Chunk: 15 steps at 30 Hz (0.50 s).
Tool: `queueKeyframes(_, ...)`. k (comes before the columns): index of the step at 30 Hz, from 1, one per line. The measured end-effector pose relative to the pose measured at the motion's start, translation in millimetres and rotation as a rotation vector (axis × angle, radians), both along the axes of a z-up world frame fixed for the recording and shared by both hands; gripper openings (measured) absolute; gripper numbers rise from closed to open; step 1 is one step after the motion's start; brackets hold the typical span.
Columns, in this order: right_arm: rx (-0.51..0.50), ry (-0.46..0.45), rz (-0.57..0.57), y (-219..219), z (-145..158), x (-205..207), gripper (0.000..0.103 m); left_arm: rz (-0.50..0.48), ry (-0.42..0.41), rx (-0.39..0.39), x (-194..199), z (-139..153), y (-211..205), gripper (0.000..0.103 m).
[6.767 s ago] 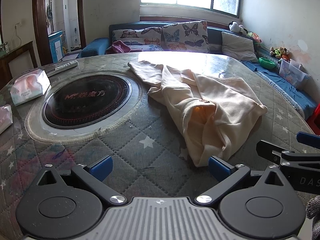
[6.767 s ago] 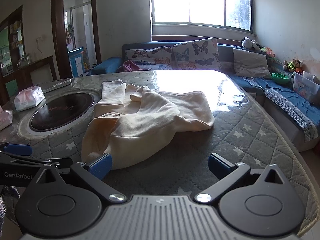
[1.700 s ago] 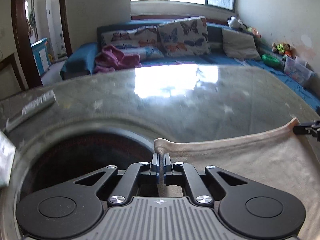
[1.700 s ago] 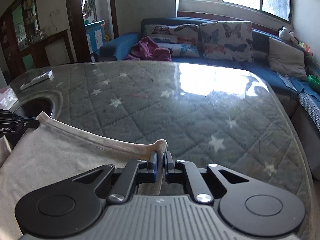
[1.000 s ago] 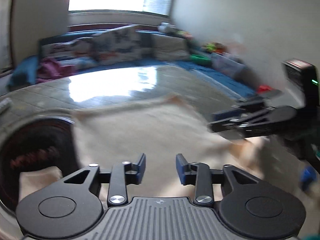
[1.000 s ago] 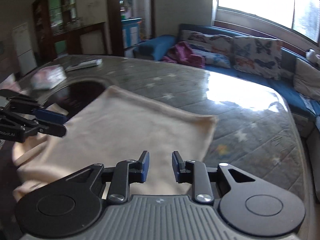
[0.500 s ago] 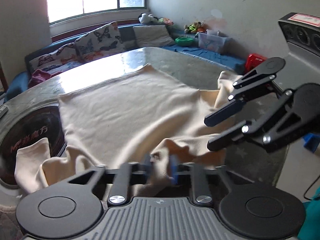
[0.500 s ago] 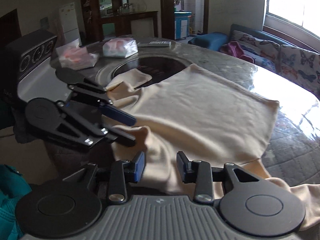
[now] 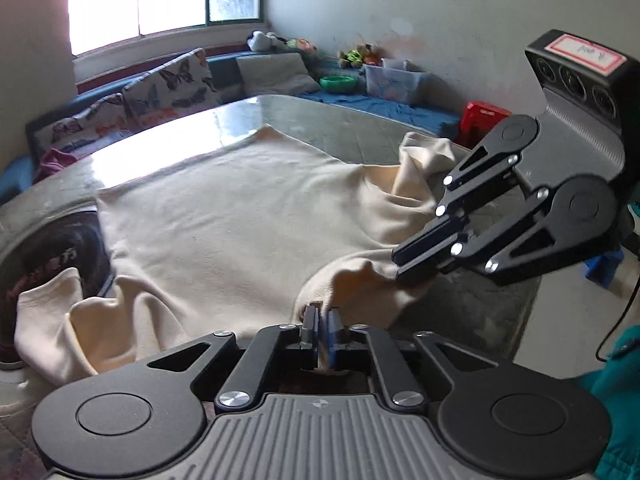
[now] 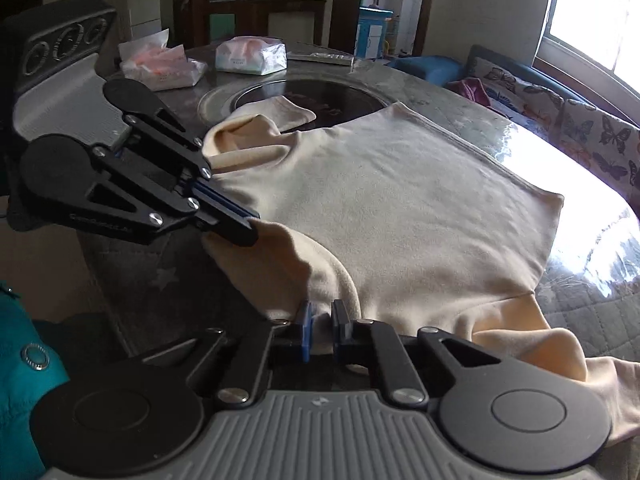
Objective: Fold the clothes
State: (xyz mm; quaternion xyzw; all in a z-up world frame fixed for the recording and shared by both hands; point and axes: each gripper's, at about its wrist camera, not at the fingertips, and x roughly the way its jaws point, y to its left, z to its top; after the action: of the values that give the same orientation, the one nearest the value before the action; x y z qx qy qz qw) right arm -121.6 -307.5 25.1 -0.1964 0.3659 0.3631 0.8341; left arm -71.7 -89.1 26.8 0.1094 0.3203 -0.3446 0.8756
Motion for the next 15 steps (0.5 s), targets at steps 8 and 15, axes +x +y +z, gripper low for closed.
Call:
queueKeyframes(8,0.149,-0.017,-0.22,-57.2,26.3,5.4,0.021,0.078,-0.002,-0.133,24.2,26.0,-1.3,0.009)
queueKeyframes(15,0.16,-0.068,-0.587,-137.0,24.7,46.2,0.022,0.055,0.076,-0.174,41.9,5.5,-55.4,0.014)
